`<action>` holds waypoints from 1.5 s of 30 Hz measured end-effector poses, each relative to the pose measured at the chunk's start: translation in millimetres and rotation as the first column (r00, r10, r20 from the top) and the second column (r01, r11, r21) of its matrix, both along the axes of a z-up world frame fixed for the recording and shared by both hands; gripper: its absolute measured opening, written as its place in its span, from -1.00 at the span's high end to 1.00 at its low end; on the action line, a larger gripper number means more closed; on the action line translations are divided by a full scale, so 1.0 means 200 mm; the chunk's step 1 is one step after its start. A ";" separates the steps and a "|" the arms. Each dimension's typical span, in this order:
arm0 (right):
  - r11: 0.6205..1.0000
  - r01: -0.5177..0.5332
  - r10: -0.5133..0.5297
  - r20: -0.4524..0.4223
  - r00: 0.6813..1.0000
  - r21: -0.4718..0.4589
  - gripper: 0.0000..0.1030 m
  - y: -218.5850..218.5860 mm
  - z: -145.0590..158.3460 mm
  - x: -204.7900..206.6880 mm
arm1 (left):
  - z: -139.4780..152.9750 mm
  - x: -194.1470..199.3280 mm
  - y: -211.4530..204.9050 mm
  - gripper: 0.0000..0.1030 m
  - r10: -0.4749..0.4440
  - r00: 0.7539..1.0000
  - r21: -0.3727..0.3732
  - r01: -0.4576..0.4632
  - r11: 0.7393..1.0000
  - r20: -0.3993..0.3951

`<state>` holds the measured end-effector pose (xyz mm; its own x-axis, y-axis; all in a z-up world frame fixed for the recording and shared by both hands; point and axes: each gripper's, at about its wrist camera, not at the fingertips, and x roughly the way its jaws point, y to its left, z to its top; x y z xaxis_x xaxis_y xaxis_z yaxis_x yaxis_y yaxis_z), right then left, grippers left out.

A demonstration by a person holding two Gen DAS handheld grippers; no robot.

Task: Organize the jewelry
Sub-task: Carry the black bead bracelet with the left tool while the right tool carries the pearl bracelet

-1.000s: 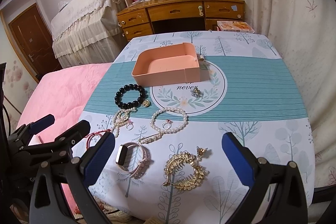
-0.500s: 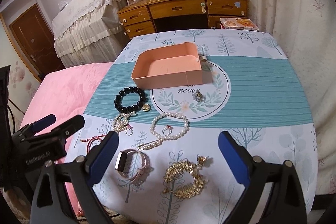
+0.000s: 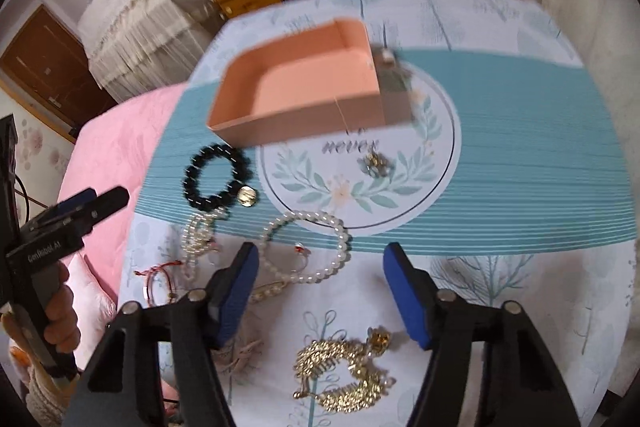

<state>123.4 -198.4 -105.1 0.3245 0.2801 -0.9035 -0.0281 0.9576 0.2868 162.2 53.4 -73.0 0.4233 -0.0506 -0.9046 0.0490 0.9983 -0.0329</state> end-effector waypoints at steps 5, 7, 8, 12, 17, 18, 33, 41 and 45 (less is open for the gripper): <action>1.000 -0.013 0.013 -0.087 0.996 -0.003 0.04 0.02 -0.14 0.08 | -0.19 0.17 0.00 -0.91 0.013 0.993 0.012 -0.012 1.000 -0.117; 1.000 -0.014 0.012 -0.106 0.994 -0.018 0.16 0.02 -0.17 0.10 | -0.25 0.23 -0.01 -0.81 0.015 0.989 0.004 -0.015 1.000 -0.149; 0.999 -0.017 0.013 -0.112 0.994 -0.028 0.20 0.03 -0.18 0.11 | -0.27 0.25 -0.01 -0.77 0.016 0.987 0.006 -0.015 1.000 -0.158; 0.994 -0.047 0.037 -0.104 0.994 -0.094 0.47 0.07 -0.20 0.11 | -0.32 0.30 -0.05 -0.70 -0.002 0.986 0.005 0.003 1.000 -0.166; 0.981 -0.088 0.074 -0.090 0.993 -0.171 0.80 0.13 -0.19 0.12 | -0.38 0.36 -0.07 -0.14 -0.006 0.974 -0.023 0.001 1.000 -0.227; 0.982 -0.091 0.076 -0.092 0.993 -0.166 0.85 0.13 -0.19 0.12 | -0.39 0.37 -0.07 -0.07 -0.004 0.971 -0.023 -0.001 1.000 -0.237; 0.994 -0.112 0.113 0.089 0.990 -0.008 0.86 0.15 0.18 0.14 | -0.02 0.24 -0.14 0.76 -0.053 0.997 -0.078 0.048 0.996 -0.055; 0.997 -0.059 0.044 0.227 0.973 0.057 0.86 0.10 0.44 0.30 | 0.35 0.22 -0.28 0.76 -0.122 0.987 -0.067 0.129 0.989 0.106; 0.994 -0.005 -0.022 0.248 0.968 0.105 0.86 0.06 0.44 0.43 | 0.44 0.29 -0.34 0.76 -0.132 0.980 -0.073 0.144 0.987 0.151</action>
<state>208.5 -186.0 -17.8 0.5379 0.3645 -0.7601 -0.1032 0.9234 0.3698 220.0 -14.4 15.5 0.5330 -0.1905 -0.8244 0.1967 0.9755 -0.0982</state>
